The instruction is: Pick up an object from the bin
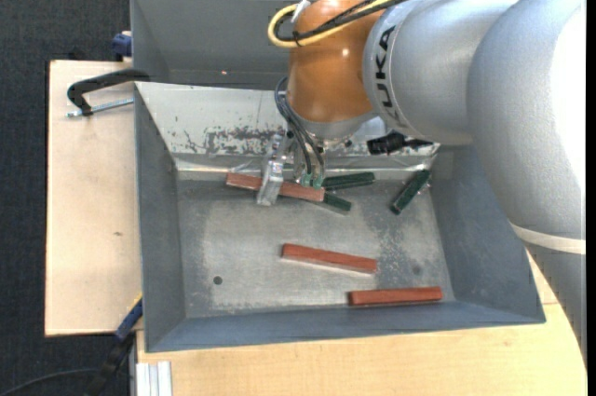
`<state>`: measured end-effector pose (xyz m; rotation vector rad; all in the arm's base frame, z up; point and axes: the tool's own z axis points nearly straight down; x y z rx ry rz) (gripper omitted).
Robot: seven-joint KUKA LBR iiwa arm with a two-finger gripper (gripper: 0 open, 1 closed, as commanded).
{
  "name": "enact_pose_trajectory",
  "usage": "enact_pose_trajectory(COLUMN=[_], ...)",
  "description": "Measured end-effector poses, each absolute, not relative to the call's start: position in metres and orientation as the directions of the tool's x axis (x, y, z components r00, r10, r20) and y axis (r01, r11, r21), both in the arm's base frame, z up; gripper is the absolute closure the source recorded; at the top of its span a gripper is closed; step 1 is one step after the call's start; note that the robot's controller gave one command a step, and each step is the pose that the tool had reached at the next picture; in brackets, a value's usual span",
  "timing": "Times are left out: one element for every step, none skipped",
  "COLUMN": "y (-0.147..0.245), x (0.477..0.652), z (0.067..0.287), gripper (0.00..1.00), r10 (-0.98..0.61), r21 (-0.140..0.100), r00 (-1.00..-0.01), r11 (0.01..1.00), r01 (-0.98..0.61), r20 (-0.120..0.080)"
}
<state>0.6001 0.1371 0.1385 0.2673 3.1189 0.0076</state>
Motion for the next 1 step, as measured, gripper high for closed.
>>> enact_pose_trajectory(y=[0.1381], x=[0.6013], z=[0.1414], gripper=[1.0], r10=[0.17], r21=[0.004], r00=[-0.986], r11=[0.986], r01=[0.17], r20=[-0.005])
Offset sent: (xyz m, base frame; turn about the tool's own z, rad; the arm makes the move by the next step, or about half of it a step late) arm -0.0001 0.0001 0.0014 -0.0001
